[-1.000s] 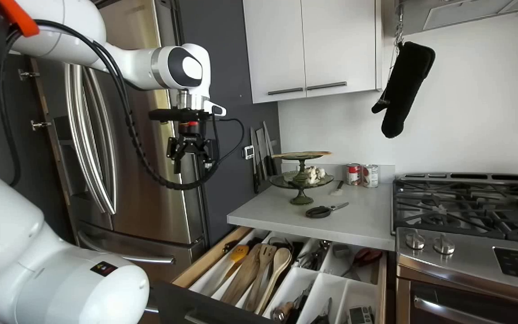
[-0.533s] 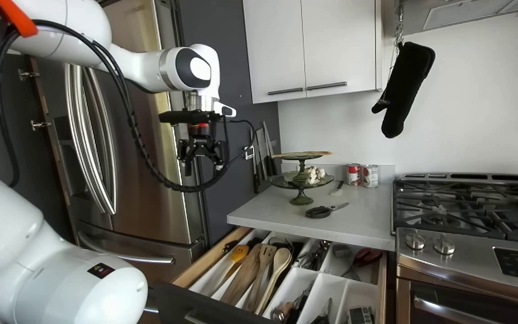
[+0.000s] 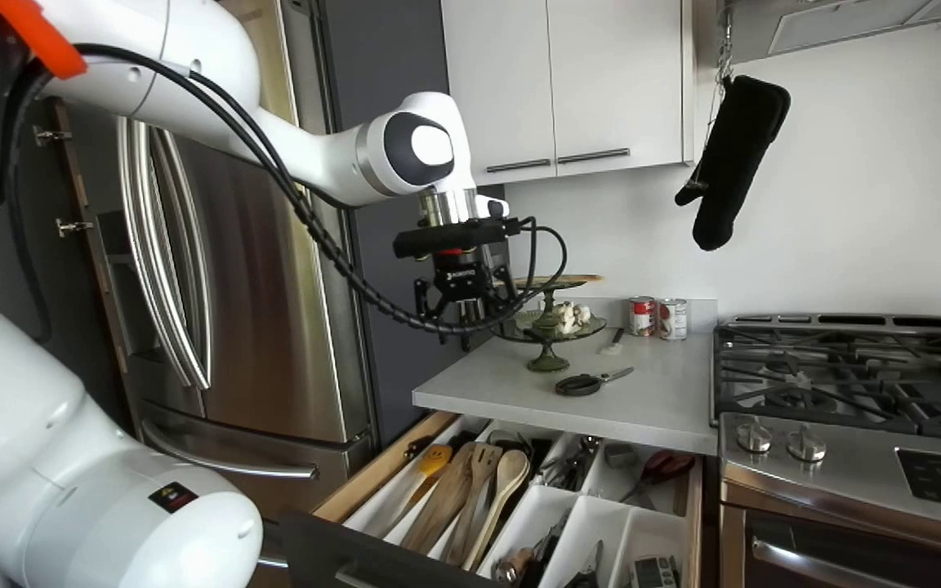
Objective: Put the straight spatula in the open drawer
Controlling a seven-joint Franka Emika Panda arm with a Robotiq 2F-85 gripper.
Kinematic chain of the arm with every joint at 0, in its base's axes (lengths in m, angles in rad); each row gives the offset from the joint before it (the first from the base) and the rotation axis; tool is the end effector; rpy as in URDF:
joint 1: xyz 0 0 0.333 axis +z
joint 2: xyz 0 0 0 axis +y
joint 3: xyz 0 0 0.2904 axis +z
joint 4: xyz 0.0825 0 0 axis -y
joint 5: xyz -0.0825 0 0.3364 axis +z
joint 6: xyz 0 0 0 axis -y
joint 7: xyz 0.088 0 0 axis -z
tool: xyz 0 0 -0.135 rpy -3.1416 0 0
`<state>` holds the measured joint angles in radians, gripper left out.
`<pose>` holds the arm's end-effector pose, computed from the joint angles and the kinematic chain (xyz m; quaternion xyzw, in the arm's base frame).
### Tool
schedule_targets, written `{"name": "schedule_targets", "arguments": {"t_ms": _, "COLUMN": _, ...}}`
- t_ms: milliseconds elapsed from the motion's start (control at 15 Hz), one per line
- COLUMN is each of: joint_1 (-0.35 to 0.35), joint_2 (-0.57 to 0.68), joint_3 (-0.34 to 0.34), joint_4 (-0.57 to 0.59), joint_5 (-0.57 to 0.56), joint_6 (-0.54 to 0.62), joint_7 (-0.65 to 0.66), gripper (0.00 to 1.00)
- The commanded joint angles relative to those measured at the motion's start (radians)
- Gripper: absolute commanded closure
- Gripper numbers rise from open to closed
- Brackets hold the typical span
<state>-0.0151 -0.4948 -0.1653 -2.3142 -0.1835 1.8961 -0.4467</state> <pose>0.3706 -0.0915 0.4946 0.9841 0.1666 0.0201 0.0575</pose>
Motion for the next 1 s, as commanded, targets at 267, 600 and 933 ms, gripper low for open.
{"name": "schedule_targets", "arguments": {"t_ms": 267, "joint_1": 0.028, "joint_2": 0.190, "joint_3": -0.064, "joint_4": 0.120, "joint_5": 0.116, "joint_6": 0.284, "joint_7": -0.164, "gripper": 0.00}}
{"name": "schedule_targets", "arguments": {"t_ms": 600, "joint_1": 0.033, "joint_2": 0.362, "joint_3": -0.059, "joint_4": 0.280, "joint_5": 0.347, "joint_6": 0.276, "joint_7": -0.209, "gripper": 0.00}}
{"name": "schedule_targets", "arguments": {"t_ms": 933, "joint_1": -0.005, "joint_2": 0.409, "joint_3": -0.014, "joint_4": 0.325, "joint_5": 0.381, "joint_6": 0.284, "joint_7": -0.181, "gripper": 0.00}}
